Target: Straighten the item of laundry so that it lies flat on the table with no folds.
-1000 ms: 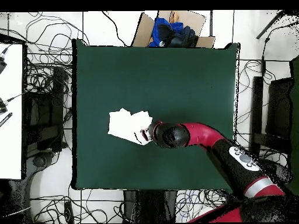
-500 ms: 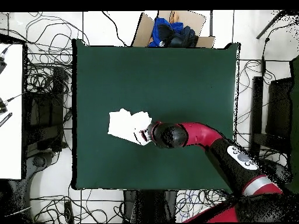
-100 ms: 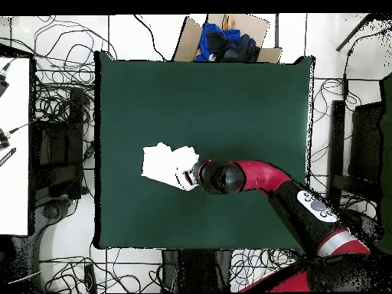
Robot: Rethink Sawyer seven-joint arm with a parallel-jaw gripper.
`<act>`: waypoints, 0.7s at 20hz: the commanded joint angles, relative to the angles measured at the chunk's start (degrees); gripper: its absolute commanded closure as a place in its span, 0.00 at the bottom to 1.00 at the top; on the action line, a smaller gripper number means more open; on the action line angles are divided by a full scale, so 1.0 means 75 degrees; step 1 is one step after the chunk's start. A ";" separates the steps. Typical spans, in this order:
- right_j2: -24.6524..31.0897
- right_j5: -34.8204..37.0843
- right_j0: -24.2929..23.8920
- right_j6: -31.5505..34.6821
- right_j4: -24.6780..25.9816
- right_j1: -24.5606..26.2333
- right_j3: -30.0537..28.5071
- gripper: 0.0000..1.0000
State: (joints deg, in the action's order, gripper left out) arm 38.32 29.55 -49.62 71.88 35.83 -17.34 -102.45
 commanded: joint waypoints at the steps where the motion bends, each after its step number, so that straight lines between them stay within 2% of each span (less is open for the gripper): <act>1: -0.0346 0.0079 0.0175 -0.0147 0.0400 0.0151 0.0755 1.00; 14: -0.0302 -0.0276 0.0177 -0.0020 0.0527 -0.0001 0.0639 1.00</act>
State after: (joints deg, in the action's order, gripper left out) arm 38.32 29.55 -49.62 71.88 35.83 -17.35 -102.45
